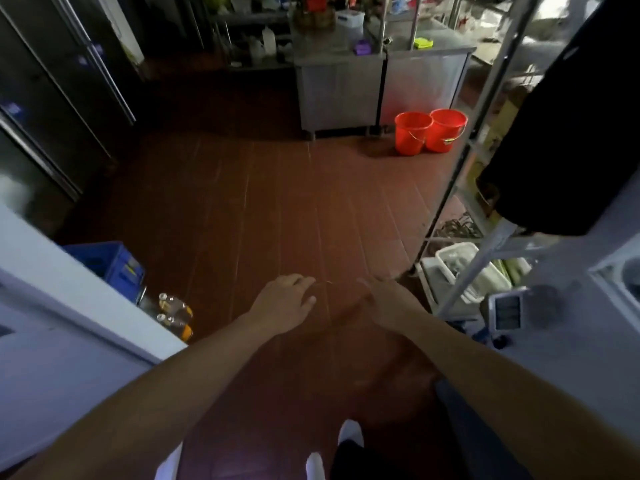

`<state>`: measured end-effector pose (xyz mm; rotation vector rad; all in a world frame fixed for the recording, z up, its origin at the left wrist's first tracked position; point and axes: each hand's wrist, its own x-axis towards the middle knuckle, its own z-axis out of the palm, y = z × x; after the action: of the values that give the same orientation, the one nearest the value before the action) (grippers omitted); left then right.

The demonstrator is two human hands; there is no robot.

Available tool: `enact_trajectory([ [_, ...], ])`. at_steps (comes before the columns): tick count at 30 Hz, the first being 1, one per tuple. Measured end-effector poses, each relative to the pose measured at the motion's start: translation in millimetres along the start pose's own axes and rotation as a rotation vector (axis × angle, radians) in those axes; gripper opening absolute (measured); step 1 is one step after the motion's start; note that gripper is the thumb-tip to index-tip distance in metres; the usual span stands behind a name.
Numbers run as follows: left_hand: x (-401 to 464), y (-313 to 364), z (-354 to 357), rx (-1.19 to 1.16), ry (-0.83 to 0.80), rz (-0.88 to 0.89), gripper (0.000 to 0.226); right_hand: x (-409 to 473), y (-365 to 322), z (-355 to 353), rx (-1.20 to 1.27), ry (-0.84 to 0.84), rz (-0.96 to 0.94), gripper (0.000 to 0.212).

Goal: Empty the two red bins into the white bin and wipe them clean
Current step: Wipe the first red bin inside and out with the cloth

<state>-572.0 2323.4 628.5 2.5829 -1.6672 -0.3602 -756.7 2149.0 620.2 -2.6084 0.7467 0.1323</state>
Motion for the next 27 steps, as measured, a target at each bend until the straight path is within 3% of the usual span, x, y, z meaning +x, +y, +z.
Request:
enact_trajectory([
  [15,449.6,-78.0,-91.5,-0.029,0.041,0.15,0.052,381.9,145.4,-148.1,-0.054,0.095,0.072,0.04],
  [27,834.2,-98.6,-174.4,0.045,0.002,0.31,0.053,672.4,270.5,-284.0,-0.016,0.16,0.256,0.054],
])
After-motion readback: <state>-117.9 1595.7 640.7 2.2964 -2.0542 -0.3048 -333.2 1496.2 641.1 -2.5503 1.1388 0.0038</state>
